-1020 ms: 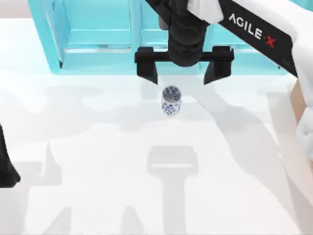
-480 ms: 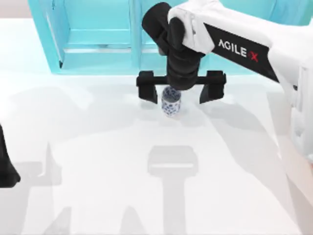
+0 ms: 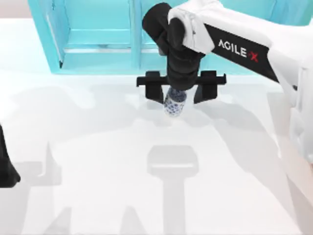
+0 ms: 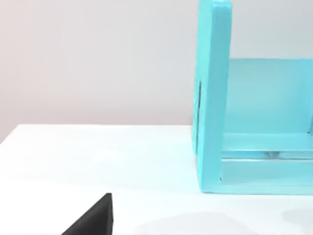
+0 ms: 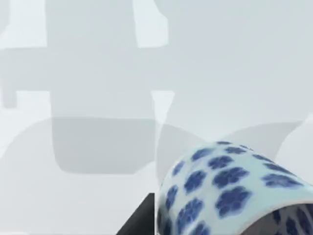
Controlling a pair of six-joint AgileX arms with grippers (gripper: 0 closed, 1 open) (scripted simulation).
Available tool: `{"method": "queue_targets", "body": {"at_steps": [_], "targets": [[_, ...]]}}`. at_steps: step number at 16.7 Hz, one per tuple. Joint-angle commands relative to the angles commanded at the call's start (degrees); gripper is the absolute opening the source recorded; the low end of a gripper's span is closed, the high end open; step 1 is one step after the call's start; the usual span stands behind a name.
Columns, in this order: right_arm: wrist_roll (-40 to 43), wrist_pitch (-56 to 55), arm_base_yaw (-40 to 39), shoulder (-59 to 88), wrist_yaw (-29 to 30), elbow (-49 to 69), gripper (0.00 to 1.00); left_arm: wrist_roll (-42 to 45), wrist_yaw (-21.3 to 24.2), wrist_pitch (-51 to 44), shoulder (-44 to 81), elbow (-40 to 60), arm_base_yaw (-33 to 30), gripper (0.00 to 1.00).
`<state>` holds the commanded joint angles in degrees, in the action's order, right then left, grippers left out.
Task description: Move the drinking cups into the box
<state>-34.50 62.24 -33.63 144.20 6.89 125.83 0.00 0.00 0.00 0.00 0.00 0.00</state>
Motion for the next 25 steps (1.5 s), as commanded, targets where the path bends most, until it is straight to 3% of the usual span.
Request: {"method": "queue_targets", "body": {"at_steps": [7,18,25], "targets": [[0.0,0.0,0.0,0.0,0.0,0.0,0.02,0.0,0.0,0.0,0.0,0.0,0.0,1.0],[0.48,0.29,0.2,-0.97,-0.01,-0.14,0.0,0.0,0.0,0.0,0.0,0.0,0.0,1.0],[8.1,7.3,7.42,-12.11,-1.22,-4.19,0.0,0.0,0.0,0.0,0.0,0.0,0.0,1.0]]}}
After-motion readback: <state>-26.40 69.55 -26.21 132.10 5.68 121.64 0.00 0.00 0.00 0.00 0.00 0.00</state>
